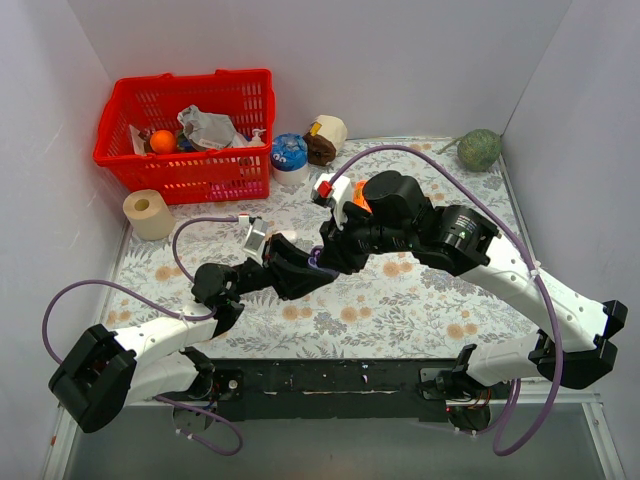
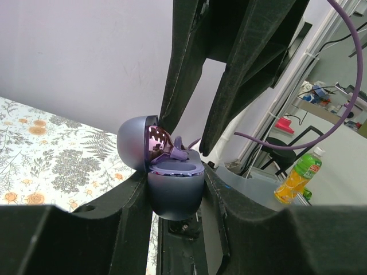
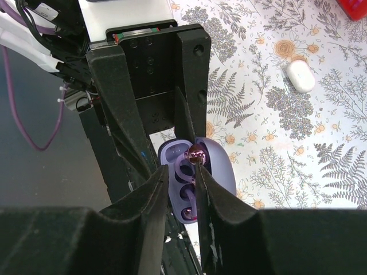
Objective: Insert the wireless bluetooth earbuds into the charging case
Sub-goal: Place the earbud in the charging case.
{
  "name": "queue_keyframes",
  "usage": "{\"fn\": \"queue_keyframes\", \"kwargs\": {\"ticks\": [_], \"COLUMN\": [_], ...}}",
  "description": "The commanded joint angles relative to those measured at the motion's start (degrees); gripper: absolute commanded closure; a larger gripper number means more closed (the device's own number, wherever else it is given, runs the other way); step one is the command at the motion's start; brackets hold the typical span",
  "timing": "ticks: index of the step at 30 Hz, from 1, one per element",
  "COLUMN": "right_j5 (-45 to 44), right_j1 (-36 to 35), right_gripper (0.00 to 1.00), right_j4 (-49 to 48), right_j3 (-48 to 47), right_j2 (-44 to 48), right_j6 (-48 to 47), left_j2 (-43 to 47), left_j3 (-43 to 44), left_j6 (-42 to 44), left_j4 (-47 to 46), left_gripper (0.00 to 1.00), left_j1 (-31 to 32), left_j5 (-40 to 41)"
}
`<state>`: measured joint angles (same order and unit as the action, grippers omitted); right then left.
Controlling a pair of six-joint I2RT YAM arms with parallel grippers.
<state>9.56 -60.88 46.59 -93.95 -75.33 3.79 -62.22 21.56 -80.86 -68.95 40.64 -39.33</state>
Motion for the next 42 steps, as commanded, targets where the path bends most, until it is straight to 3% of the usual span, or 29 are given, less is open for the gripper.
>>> {"fn": "queue_keyframes", "kwargs": {"ticks": [1, 13, 20, 28, 37, 42], "right_j5": [0.3, -1.7, -4.5, -4.8, -3.7, 1.6], "right_j1": [-0.6, -1.8, -2.5, -2.5, -2.4, -0.6], "right_gripper": [0.69, 0.63, 0.75, 0.98, 0.99, 0.99], "right_j4": [0.3, 2.1, 2.8, 2.7, 3.0, 0.5], "right_j3": [0.3, -0.1, 0.8, 0.0, -1.1, -1.1], "right_j2": [-0.3, -1.0, -1.8, -1.4, -1.2, -0.2], "right_j6": [-0.9, -1.3, -0.9, -0.7, -0.6, 1.5], "left_j2": [1.2, 1.6, 2.1, 2.4, 2.6, 2.8], "left_j3": [2.0, 2.5, 2.8, 2.6, 1.6, 0.8], "left_j6": [1.2, 2.4, 3.0, 3.3, 2.7, 3.1], "left_j4": [-0.8, 0.8, 1.6, 2.0, -0.5, -1.8], "left_gripper": [1.00, 1.00, 1.00, 1.00, 1.00, 1.00], "left_j1": [0.4, 0.5, 0.6, 0.6, 0.6, 0.6], "left_j5": [-0.5, -0.4, -0.5, -0.4, -0.7, -1.0]}}
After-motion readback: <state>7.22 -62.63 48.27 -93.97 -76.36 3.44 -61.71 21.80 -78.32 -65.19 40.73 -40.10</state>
